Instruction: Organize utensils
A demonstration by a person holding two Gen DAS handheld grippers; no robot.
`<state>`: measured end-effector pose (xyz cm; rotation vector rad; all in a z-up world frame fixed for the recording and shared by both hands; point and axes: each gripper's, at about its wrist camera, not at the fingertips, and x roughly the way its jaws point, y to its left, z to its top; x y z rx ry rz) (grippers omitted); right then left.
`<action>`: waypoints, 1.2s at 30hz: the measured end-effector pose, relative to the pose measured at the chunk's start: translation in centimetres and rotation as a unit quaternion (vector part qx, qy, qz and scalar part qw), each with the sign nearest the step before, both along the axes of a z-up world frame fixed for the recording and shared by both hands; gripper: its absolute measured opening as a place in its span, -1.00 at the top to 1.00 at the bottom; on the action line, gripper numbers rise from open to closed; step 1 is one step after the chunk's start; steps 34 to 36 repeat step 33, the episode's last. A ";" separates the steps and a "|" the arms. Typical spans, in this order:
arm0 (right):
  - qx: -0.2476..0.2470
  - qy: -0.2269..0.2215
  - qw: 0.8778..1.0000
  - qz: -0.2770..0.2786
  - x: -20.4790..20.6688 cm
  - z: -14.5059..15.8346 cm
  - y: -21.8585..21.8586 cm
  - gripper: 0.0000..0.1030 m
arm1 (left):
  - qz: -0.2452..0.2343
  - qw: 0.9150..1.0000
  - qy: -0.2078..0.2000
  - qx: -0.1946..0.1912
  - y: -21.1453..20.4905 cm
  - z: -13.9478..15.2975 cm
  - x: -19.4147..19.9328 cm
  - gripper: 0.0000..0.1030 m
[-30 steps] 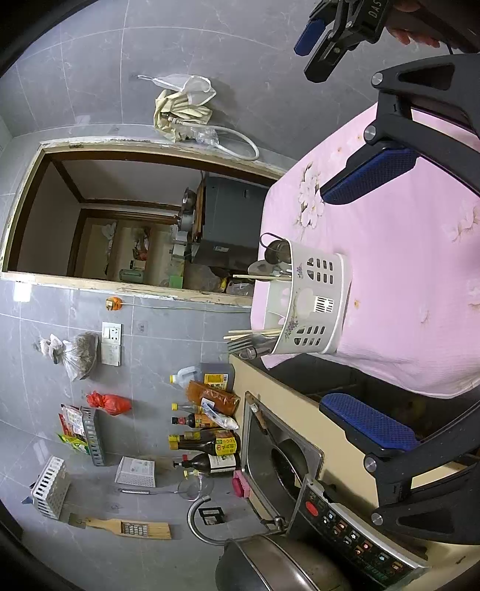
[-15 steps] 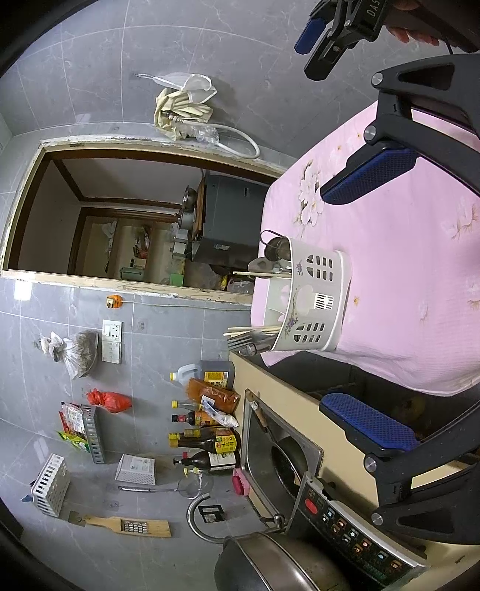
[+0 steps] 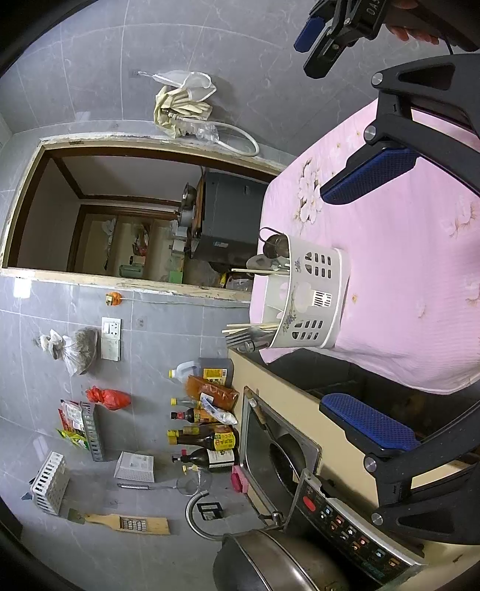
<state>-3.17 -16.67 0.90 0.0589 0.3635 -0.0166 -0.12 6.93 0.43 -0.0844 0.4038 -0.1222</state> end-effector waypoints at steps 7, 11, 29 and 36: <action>-0.001 0.000 1.000 0.000 0.0 0.0 0.0 -0.97 | 0.002 1.000 0.000 0.000 0.2 0.0 -0.1 -1.00; -0.002 0.002 1.000 -0.001 0.0 0.0 0.1 -0.98 | 0.011 1.000 -0.005 0.004 0.0 0.1 -0.1 -1.00; -0.001 0.015 1.000 0.006 0.9 -0.9 0.0 -0.97 | 0.016 1.000 -0.003 0.014 -1.3 0.1 0.2 -1.00; 0.000 0.020 1.000 0.007 1.4 -1.2 -0.2 -0.97 | 0.017 1.000 0.003 0.013 -1.4 -0.1 0.5 -1.00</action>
